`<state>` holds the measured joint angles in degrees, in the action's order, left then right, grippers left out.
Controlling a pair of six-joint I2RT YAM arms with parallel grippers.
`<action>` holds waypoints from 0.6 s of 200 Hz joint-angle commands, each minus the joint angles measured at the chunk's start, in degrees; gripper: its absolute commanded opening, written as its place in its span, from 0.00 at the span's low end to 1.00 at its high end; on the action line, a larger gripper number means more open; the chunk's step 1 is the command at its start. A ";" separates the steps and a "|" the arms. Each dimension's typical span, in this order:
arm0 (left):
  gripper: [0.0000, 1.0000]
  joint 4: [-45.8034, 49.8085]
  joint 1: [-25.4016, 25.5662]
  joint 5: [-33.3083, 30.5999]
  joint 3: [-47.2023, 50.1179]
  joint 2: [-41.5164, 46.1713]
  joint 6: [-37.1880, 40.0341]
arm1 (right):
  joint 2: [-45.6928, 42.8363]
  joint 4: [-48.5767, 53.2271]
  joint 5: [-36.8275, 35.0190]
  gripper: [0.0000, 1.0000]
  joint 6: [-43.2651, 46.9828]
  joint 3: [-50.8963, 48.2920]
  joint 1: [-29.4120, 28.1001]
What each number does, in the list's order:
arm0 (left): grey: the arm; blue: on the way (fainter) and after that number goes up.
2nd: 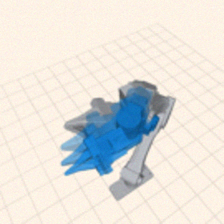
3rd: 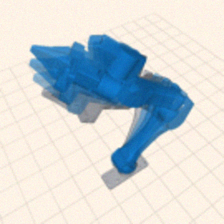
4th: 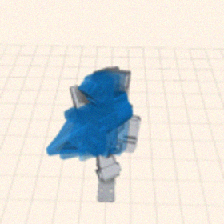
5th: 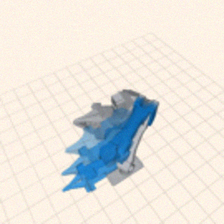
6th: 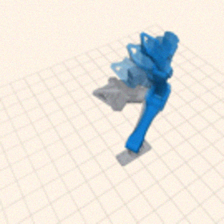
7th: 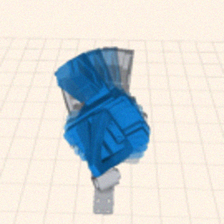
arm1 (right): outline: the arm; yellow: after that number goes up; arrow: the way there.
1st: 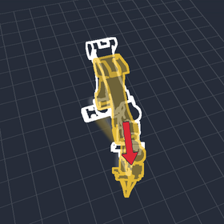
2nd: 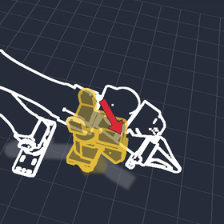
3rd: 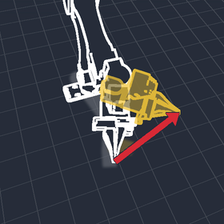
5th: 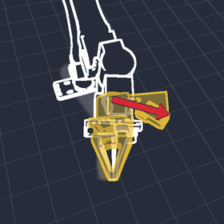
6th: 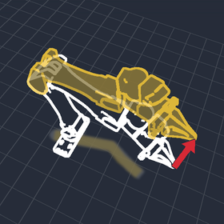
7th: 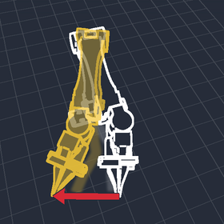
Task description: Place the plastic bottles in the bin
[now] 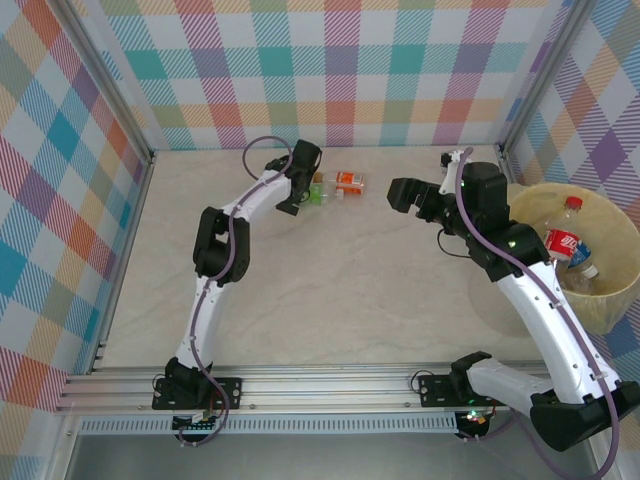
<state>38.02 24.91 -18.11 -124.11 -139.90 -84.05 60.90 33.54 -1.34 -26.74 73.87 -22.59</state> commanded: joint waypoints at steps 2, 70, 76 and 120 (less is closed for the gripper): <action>0.99 3.41 -0.87 -0.22 -2.88 -2.06 -1.46 | -0.96 0.12 -0.89 1.00 0.99 0.00 -0.39; 0.86 1.86 -1.61 3.14 -2.71 -3.67 1.87 | -1.41 0.76 -1.10 1.00 0.99 -0.21 -0.37; 0.85 2.20 -1.68 3.26 -2.71 -3.52 2.67 | -1.34 0.76 -1.07 1.00 0.99 -0.29 -0.36; 0.65 -1.65 -1.79 0.45 3.86 2.54 11.76 | 0.19 0.30 -0.04 1.00 0.65 -0.73 -0.46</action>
<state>37.39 24.12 -16.14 -123.96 -142.10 -79.35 60.34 34.37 -1.74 -26.55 73.80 -22.59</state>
